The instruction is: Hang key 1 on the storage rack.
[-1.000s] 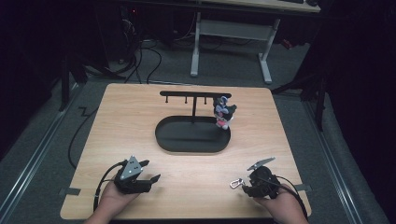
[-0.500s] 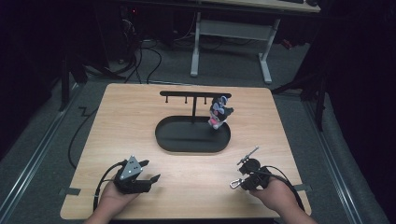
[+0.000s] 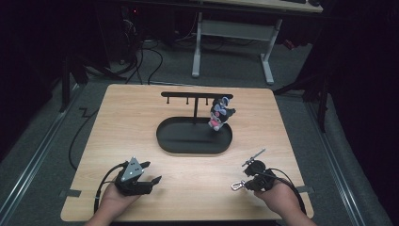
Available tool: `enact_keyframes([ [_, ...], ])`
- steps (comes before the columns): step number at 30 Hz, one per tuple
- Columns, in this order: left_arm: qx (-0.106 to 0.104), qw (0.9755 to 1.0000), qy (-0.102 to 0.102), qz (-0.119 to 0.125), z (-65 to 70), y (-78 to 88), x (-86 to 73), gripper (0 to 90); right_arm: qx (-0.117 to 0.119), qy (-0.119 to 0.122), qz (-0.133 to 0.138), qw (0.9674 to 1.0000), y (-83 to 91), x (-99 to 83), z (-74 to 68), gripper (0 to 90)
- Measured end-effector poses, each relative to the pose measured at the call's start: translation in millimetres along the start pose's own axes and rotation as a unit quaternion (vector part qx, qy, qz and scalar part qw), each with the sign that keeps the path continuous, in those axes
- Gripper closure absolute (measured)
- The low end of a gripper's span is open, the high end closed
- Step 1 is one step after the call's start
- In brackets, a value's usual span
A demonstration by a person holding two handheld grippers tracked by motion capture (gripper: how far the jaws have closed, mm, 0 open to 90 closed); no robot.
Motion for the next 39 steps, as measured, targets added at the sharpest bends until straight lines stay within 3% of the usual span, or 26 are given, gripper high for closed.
enact_keyframes([
  [12, 0.001, 1.0, 0.0, 0.002, 0.4, 0.6, 0.4, 31.2, 0.02, 0.0, 0.037, 0.9991, 27.9, 7.9, 0.3, 89.4],
  [22, 0.007, 0.9999, -0.002, 0.013, 0.3, 1.7, 1.6, 31.5, 0.01, 0.009, 0.047, 0.9988, 46.6, 19.1, 3.4, 89.3],
  [39, 0.009, 0.9996, 0.005, 0.025, -2.9, 3.7, 2.5, 31.7, 0.007, 0.014, 0.067, 0.9976, 53.6, 42.4, 1.6, 89.3],
])
Point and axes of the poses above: each handheld gripper's, and its own axes: y roughly backward along the jaws, x roughly out of its top, z roughly to its right, the point moved 3 cm from there along -y, roughly forward along the jaws, and after that the axes turned 2 degrees about z, right-handed, at the moved point
